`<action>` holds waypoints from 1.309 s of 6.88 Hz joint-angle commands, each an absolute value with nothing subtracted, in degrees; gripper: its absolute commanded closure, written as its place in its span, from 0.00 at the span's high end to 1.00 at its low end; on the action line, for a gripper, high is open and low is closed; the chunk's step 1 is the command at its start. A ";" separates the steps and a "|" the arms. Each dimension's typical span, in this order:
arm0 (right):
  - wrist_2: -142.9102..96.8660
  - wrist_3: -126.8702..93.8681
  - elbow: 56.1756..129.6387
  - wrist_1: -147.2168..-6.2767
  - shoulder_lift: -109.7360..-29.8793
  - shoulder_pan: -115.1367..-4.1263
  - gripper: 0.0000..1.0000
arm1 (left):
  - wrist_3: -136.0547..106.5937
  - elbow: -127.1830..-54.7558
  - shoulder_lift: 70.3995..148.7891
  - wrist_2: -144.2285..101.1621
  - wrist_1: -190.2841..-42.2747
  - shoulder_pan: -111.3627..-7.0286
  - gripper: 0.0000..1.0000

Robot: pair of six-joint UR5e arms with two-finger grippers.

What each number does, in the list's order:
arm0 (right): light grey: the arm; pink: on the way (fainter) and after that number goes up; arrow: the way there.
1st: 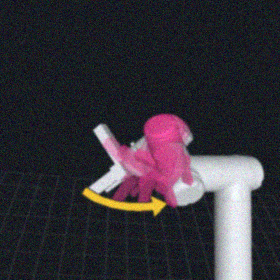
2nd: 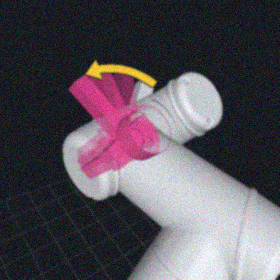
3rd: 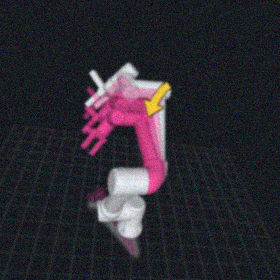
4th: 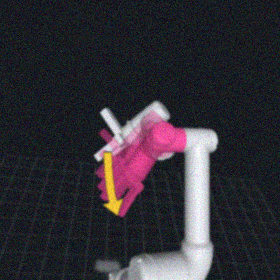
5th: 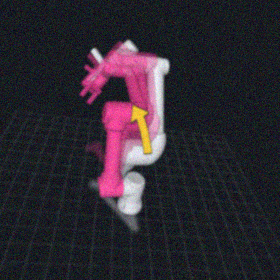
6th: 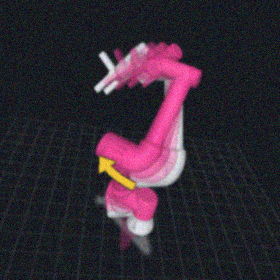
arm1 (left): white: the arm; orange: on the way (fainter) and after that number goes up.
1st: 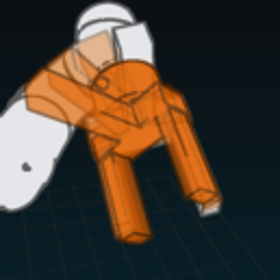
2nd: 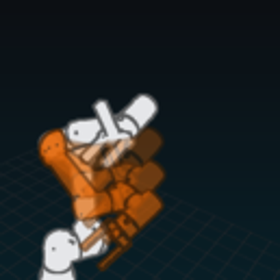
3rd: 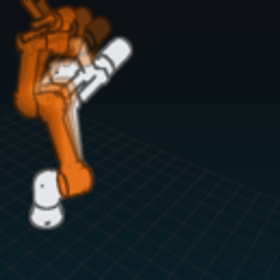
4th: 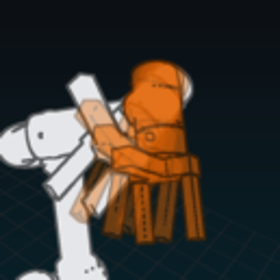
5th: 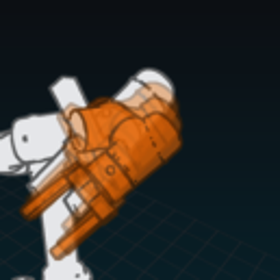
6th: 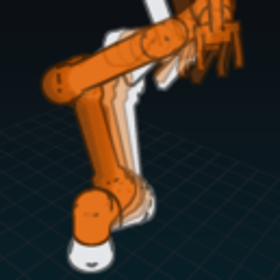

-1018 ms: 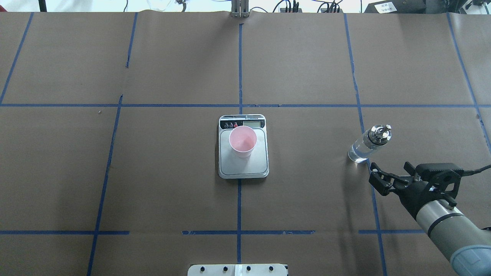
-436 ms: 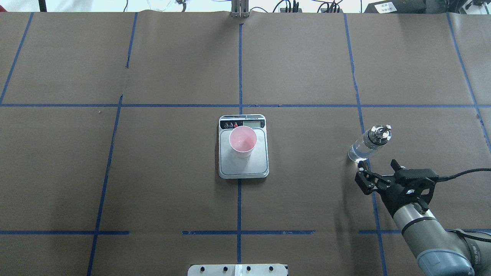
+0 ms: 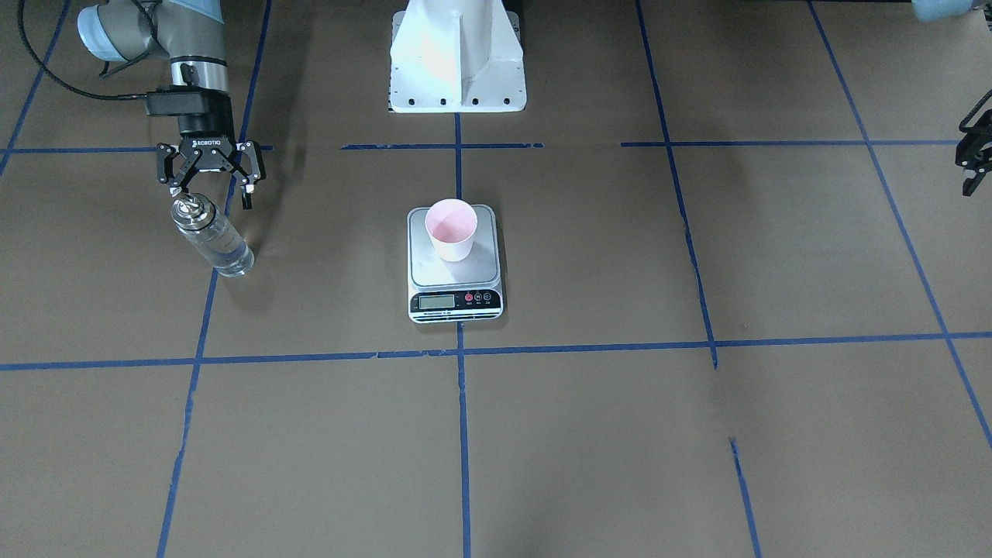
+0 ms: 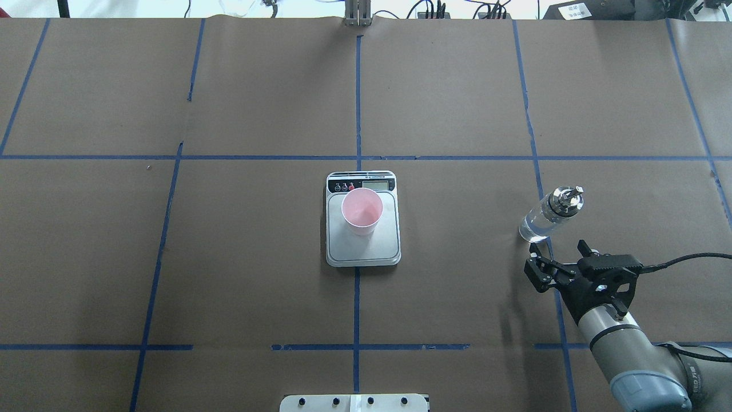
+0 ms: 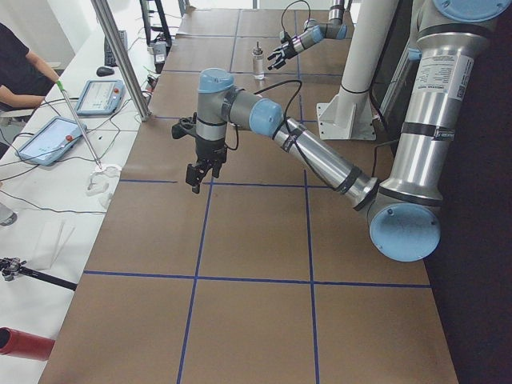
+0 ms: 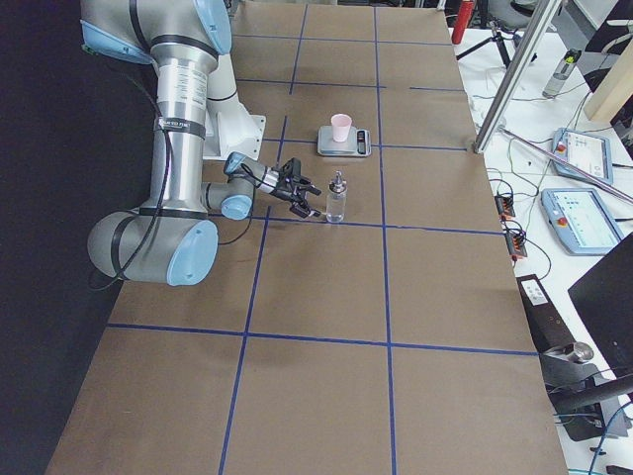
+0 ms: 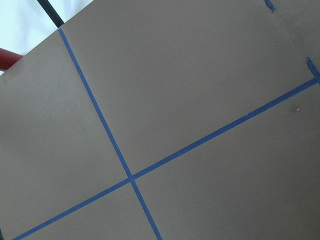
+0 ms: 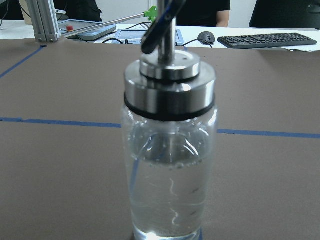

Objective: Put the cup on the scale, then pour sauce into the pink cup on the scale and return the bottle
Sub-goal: 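Close the right gripper around the bottle's metal spout top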

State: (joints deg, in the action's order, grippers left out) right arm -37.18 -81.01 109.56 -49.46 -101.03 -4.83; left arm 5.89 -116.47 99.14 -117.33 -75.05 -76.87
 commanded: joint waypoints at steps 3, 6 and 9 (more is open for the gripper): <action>-37.44 -77.96 108.72 -49.13 -100.55 -7.20 1.00 | 5.54 -116.54 99.14 -117.33 -75.06 -77.52 1.00; -37.79 -75.06 107.76 -49.31 -95.63 -10.10 1.00 | 5.27 -116.46 99.40 -117.25 -75.06 -77.52 1.00; -39.64 -74.71 107.14 -49.22 -95.62 -12.04 1.00 | 5.19 -116.28 99.67 -117.33 -75.15 -77.52 1.00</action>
